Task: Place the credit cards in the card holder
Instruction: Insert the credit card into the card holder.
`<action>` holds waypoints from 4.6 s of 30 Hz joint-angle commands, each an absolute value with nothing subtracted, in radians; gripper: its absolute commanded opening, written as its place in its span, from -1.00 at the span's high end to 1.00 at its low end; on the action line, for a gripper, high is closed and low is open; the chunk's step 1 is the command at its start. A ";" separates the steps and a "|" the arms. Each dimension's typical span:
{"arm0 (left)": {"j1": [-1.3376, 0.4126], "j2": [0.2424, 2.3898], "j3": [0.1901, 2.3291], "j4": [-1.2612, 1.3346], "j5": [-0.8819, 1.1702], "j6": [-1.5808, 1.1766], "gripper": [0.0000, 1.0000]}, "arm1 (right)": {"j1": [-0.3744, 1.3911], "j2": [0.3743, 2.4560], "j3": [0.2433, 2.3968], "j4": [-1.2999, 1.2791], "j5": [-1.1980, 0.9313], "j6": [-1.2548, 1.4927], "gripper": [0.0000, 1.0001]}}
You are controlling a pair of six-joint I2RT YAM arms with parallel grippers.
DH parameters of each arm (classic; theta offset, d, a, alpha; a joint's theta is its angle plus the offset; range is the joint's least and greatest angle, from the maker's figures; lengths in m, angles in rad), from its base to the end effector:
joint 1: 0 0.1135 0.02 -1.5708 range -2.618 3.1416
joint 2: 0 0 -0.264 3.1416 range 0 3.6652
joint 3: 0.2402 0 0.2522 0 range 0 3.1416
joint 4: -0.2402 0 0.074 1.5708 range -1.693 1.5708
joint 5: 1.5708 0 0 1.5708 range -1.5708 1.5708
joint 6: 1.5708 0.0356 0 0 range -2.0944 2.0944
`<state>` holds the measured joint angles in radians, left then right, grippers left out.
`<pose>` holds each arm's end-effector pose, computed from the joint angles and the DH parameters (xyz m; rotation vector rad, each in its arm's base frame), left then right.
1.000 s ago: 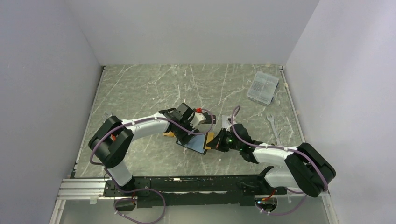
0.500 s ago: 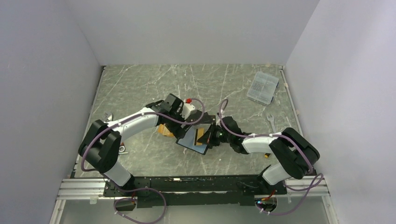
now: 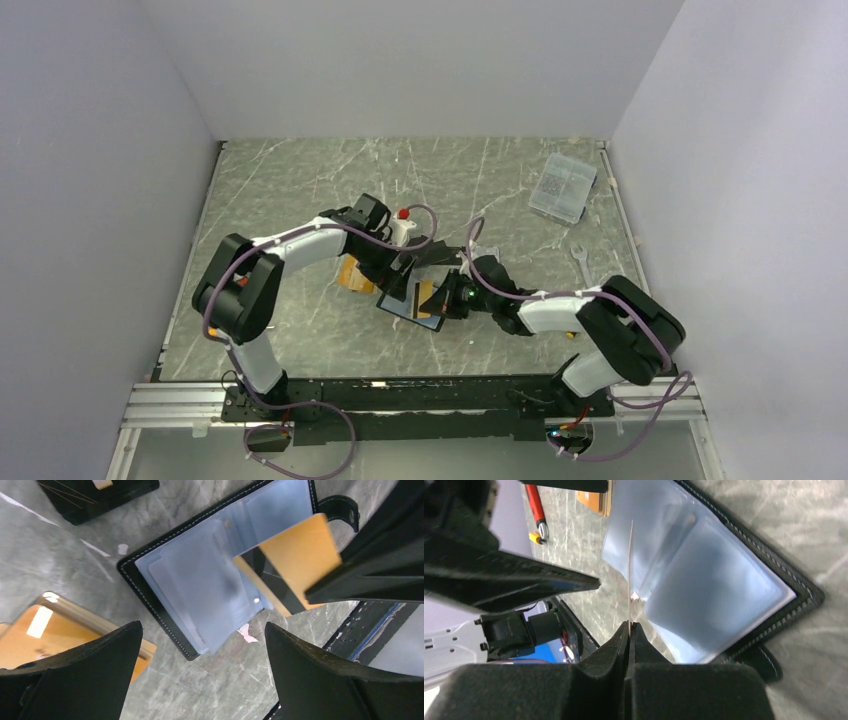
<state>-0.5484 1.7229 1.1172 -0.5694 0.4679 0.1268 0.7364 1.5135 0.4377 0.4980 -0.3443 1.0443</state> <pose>0.2786 -0.1890 0.1867 1.0373 2.5573 -0.7580 0.1876 0.1863 0.1313 0.1477 2.4567 1.2999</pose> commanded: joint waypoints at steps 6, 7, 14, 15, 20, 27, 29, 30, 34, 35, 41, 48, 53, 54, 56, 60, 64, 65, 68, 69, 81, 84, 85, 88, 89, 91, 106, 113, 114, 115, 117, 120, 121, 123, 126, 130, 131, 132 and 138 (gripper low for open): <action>-0.551 1.781 1.127 -0.518 0.471 0.033 -0.99 | 0.714 1.473 0.320 0.579 -0.354 1.044 1.00; -0.552 1.783 1.126 -0.513 0.458 0.027 -0.99 | 0.713 1.492 0.315 0.598 -0.361 1.045 1.00; -0.556 1.792 1.125 -0.495 0.374 -0.030 -0.67 | 0.711 1.556 0.254 0.677 -0.368 1.057 1.00; -0.558 1.797 1.128 -0.497 0.367 -0.034 -0.62 | 0.710 1.554 0.242 0.677 -0.365 1.057 1.00; -0.572 1.808 1.143 -0.503 0.378 -0.052 -0.61 | 0.706 1.517 0.175 0.669 -0.346 1.050 1.00; -0.572 1.853 1.178 -0.541 0.471 -0.075 -0.47 | 0.690 1.446 0.136 0.594 -0.325 1.007 1.00; -0.572 1.869 1.186 -0.548 0.491 -0.078 -0.41 | 0.681 1.446 0.129 0.600 -0.331 1.003 1.00; -0.570 1.875 1.189 -0.551 0.494 -0.080 -0.40 | 0.676 1.450 0.127 0.606 -0.334 1.004 1.00; -0.556 1.882 1.189 -0.558 0.519 -0.081 -0.32 | 0.668 1.465 0.113 0.624 -0.338 1.005 1.00; -0.548 1.880 1.190 -0.560 0.536 -0.082 -0.26 | 0.666 1.472 0.111 0.630 -0.340 1.005 1.00; -0.503 1.834 1.186 -0.556 0.635 -0.097 0.06 | 0.663 1.515 0.109 0.655 -0.352 1.008 1.00; -0.502 1.791 1.163 -0.509 0.681 -0.126 0.12 | 0.662 1.529 0.121 0.654 -0.356 1.005 1.00; -0.507 1.807 1.158 -0.488 0.720 -0.141 0.23 | 0.662 1.538 0.117 0.666 -0.356 1.012 1.00; -0.511 1.806 1.157 -0.487 0.724 -0.138 0.23 | 0.662 1.540 0.118 0.669 -0.357 1.012 1.00; -0.513 1.804 1.153 -0.483 0.729 -0.138 0.24 | 0.662 1.544 0.118 0.672 -0.357 1.013 1.00; -0.521 1.818 1.155 -0.485 0.712 -0.135 0.26 | 0.661 1.549 0.122 0.675 -0.363 1.012 1.00; -0.524 1.826 1.150 -0.479 0.686 -0.125 0.27 | 0.658 1.539 0.123 0.665 -0.363 1.008 1.00; -0.525 1.830 1.149 -0.480 0.690 -0.122 0.27 | 0.657 1.537 0.123 0.662 -0.361 1.007 1.00; -0.525 1.842 1.155 -0.485 0.692 -0.116 0.37 | 0.651 1.531 0.122 0.657 -0.365 1.003 1.00; -0.526 1.844 1.158 -0.485 0.690 -0.114 0.42 | 0.649 1.529 0.120 0.655 -0.368 1.003 1.00; -0.494 1.807 1.002 -0.294 0.745 -0.192 0.56 | 0.590 1.283 0.214 0.428 -0.356 0.963 1.00; -0.492 1.782 0.961 -0.220 0.780 -0.248 0.54 | 0.594 1.264 0.267 0.414 -0.347 0.975 1.00; -0.494 1.783 0.961 -0.214 0.790 -0.263 0.54 | 0.598 1.268 0.289 0.404 -0.348 0.974 1.00; -0.493 1.788 0.958 -0.196 0.801 -0.291 0.54 | 0.621 1.292 0.337 0.388 -0.326 0.976 1.00; -0.493 1.784 0.946 -0.187 0.794 -0.301 0.54 | 0.628 1.304 0.345 0.393 -0.319 0.980 1.00; -0.492 1.776 0.925 -0.174 0.764 -0.327 0.58 | 0.646 1.330 0.350 0.417 -0.305 1.000 1.00; -0.486 1.794 0.889 -0.162 0.685 -0.427 0.69 | 0.724 1.502 0.361 0.538 -0.306 1.096 1.00; -0.481 1.788 0.885 -0.165 0.660 -0.418 0.68 | 0.696 1.493 0.323 0.536 -0.409 1.103 1.00; -0.482 1.787 0.884 -0.163 0.657 -0.417 0.67 | 0.687 1.491 0.316 0.541 -0.433 1.104 1.00; -0.481 1.786 0.884 -0.165 0.654 -0.415 0.66 | 0.677 1.492 0.309 0.546 -0.458 1.103 1.00; -0.481 1.784 0.884 -0.166 0.652 -0.411 0.62 | 0.661 1.500 0.298 0.562 -0.514 1.107 1.00; -0.482 1.786 0.887 -0.169 0.651 -0.409 0.48 | 0.656 1.522 0.291 0.573 -0.569 1.101 1.00; -0.481 1.787 0.888 -0.172 0.652 -0.408 0.42 | 0.656 1.529 0.290 0.576 -0.579 1.101 1.00; -0.479 1.789 0.888 -0.170 0.655 -0.408 0.31 | 0.655 1.535 0.286 0.581 -0.586 1.103 1.00; -0.476 1.793 0.893 -0.171 0.664 -0.410 0.14 | 0.652 1.539 0.287 0.574 -0.593 1.098 1.00; -0.467 1.793 0.899 -0.170 0.676 -0.411 0.08 | 0.647 1.542 0.283 0.570 -0.601 1.093 1.00; -0.466 1.795 0.901 -0.168 0.678 -0.412 0.08 | 0.645 1.541 0.282 0.566 -0.601 1.091 1.00; -0.465 1.799 0.903 -0.167 0.678 -0.412 0.09 | 0.645 1.541 0.284 0.562 -0.603 1.088 1.00; -0.458 1.817 0.900 -0.161 0.672 -0.410 0.39 | 0.639 1.518 0.265 0.560 -0.612 1.086 1.00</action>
<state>-0.4690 1.8000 0.8997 -0.1726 0.7128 -0.4286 0.6453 1.5303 0.2893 0.5560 -0.5938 1.1004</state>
